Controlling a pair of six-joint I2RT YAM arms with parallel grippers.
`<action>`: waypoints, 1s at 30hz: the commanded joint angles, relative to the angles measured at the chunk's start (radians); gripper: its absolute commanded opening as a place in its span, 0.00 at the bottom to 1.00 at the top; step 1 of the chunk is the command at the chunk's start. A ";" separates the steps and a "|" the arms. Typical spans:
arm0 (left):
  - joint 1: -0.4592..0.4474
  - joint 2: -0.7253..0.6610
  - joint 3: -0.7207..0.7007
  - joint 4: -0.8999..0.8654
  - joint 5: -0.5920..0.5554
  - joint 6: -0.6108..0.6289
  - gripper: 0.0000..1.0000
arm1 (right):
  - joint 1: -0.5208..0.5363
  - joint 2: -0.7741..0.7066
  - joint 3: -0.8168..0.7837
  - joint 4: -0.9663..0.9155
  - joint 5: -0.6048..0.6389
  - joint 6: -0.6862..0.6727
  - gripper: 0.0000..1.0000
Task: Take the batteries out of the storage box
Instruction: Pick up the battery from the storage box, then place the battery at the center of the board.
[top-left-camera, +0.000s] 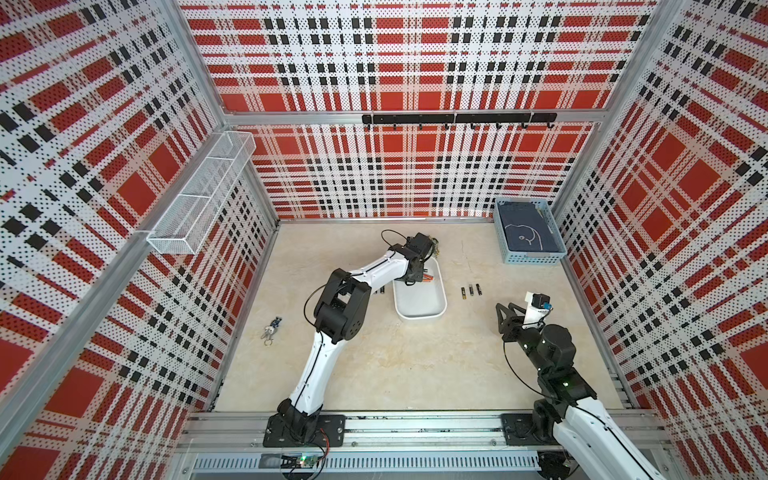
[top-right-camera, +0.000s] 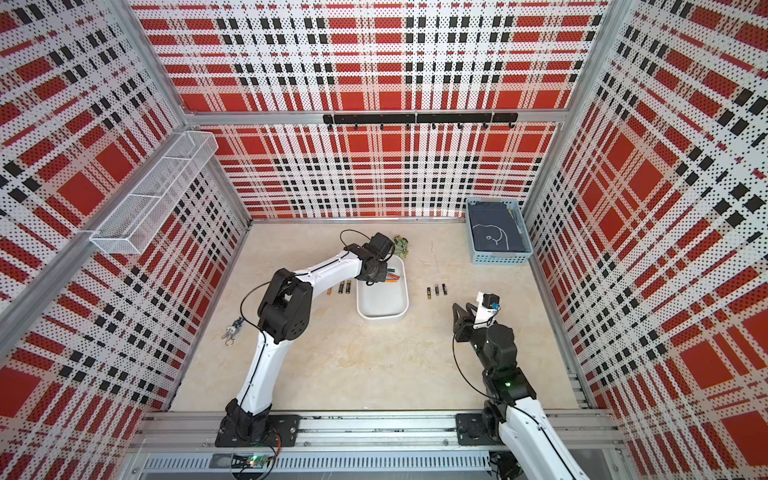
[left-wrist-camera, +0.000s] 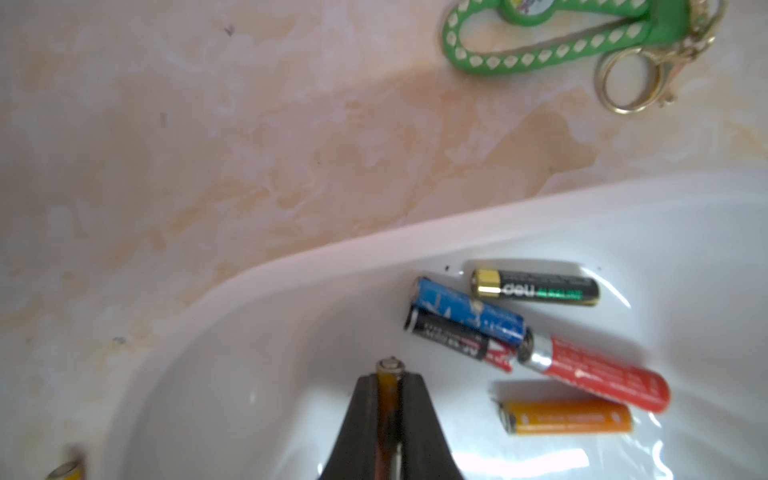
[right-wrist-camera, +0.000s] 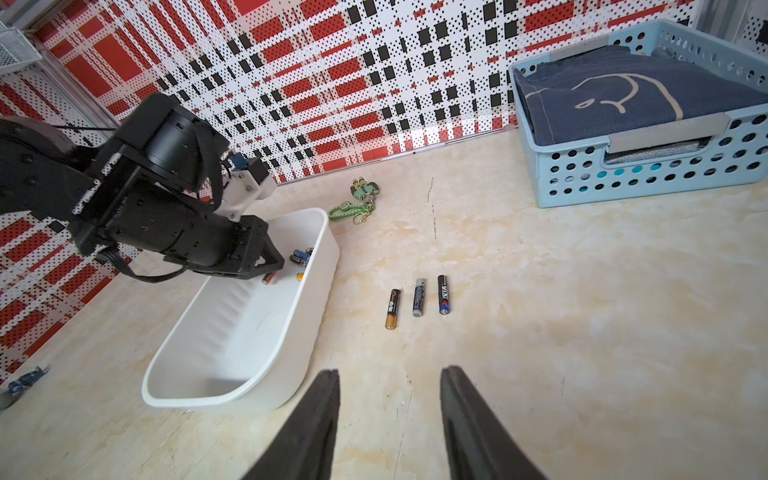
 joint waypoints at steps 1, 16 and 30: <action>0.015 -0.152 -0.011 -0.004 -0.033 0.002 0.00 | 0.006 0.001 -0.006 0.004 0.011 0.005 0.47; 0.126 -0.609 -0.685 0.100 -0.047 -0.032 0.00 | 0.007 -0.004 -0.008 0.004 0.012 0.004 0.47; 0.095 -0.602 -0.844 0.257 0.043 -0.096 0.00 | 0.009 0.017 -0.006 0.010 0.011 0.002 0.46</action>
